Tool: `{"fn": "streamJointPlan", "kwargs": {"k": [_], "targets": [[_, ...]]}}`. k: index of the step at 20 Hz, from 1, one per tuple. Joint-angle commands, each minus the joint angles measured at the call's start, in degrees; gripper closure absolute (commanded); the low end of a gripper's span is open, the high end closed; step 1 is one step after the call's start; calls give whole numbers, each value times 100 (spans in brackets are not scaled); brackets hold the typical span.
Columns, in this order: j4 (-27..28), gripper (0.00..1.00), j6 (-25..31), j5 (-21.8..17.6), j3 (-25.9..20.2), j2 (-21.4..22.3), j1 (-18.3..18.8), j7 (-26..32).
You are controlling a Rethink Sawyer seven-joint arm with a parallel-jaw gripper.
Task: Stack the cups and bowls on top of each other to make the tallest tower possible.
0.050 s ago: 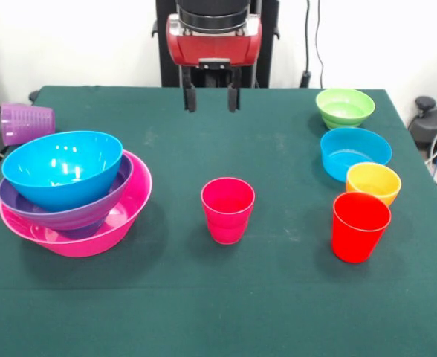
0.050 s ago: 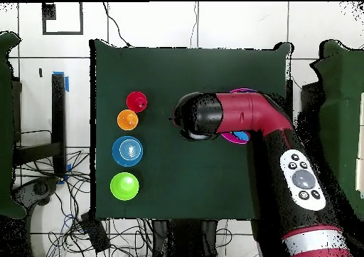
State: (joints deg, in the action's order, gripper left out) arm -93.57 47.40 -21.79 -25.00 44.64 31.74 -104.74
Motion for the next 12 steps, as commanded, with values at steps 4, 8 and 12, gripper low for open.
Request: {"fn": "streamJointPlan", "kwargs": {"k": [4, 8, 12], "targets": [[-291, 0, -665, 63, 442, -499, -369, -1103], [-175, 0, -814, -26, 624, -662, -518, -1209], [-71, 0, -943, 12, 740, -788, -621, -1158]]}}
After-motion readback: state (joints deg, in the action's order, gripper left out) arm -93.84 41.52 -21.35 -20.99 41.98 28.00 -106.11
